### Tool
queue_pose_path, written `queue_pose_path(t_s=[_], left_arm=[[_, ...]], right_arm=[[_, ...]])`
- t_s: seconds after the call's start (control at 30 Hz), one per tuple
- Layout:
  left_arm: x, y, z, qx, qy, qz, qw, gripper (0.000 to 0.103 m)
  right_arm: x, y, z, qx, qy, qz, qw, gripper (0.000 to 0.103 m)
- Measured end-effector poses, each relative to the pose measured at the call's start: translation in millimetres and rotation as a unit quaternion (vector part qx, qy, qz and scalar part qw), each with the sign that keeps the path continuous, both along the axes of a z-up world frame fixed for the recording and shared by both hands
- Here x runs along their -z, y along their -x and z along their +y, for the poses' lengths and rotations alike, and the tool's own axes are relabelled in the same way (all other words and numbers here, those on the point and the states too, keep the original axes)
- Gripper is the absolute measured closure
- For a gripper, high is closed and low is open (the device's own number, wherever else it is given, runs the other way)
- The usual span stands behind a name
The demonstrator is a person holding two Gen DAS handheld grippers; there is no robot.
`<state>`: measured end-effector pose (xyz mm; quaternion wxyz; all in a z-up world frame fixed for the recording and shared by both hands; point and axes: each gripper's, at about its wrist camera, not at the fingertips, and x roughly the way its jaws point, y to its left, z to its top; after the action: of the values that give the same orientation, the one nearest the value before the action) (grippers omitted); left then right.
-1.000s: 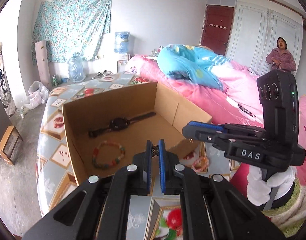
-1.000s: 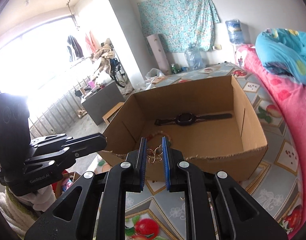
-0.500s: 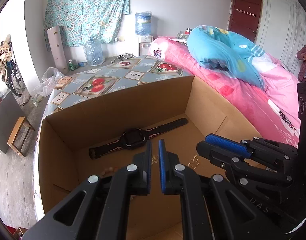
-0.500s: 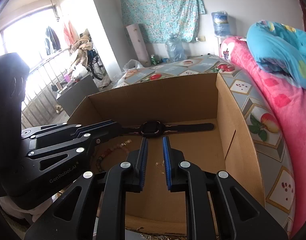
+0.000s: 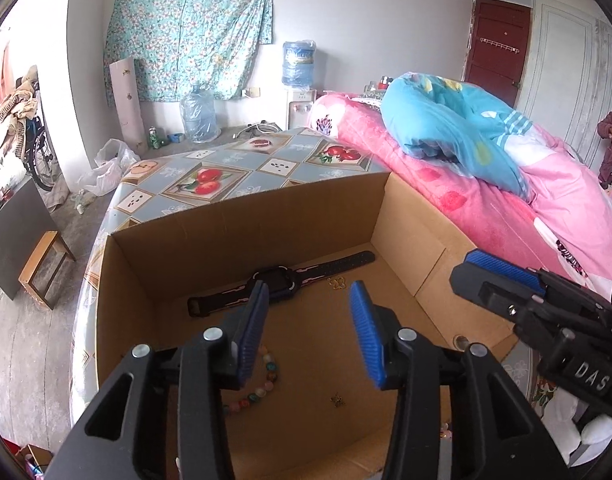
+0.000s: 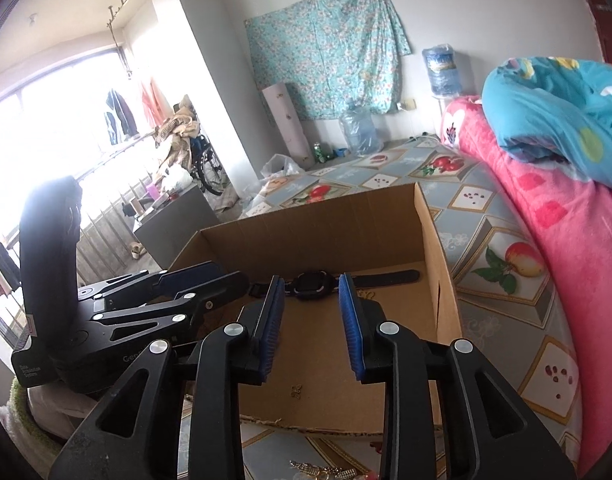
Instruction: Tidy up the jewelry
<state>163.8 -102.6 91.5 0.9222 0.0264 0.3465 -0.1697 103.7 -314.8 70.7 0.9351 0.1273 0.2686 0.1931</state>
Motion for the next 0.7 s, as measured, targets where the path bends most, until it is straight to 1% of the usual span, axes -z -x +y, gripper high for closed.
queue_pose_path(t_s=[0.1,0.17,0.27,0.37,0.43,0.53,0.7], left_arm=[[-10.5,26.7,11.9,0.003,0.014,-0.023,0.9996,0.050],[-14.9,45.2,22.4,0.004,0.024,-0.036,0.9990,0.047],[-16.0,74.6,38.5,0.009,0.040,-0.051,0.9978,0.045],[-12.4,103.5,51.2,0.023,0.054,-0.064,0.9962,0.043],[-6.0,118.7,55.3,0.036,0.061,-0.063,0.9955,0.041],[10.0,134.5,53.1,0.050,0.056,-0.053,0.9958,0.041],[49.4,137.8,31.7,0.071,0.036,-0.011,0.9968,0.041]], right_arm=[[-13.4,21.8,-14.1,0.011,-0.010,-0.023,1.000,0.070],[-17.8,36.5,-22.5,0.021,-0.014,-0.032,0.999,0.069],[-17.0,55.1,-32.0,0.031,-0.019,-0.029,0.999,0.069],[-9.9,73.4,-37.3,0.036,-0.014,-0.023,0.999,0.069],[-2.8,85.0,-38.4,0.038,-0.008,-0.019,0.999,0.069],[13.9,98.2,-36.1,0.036,0.003,-0.001,0.999,0.069],[53.9,100.8,-21.7,0.018,0.022,0.062,0.998,0.069]])
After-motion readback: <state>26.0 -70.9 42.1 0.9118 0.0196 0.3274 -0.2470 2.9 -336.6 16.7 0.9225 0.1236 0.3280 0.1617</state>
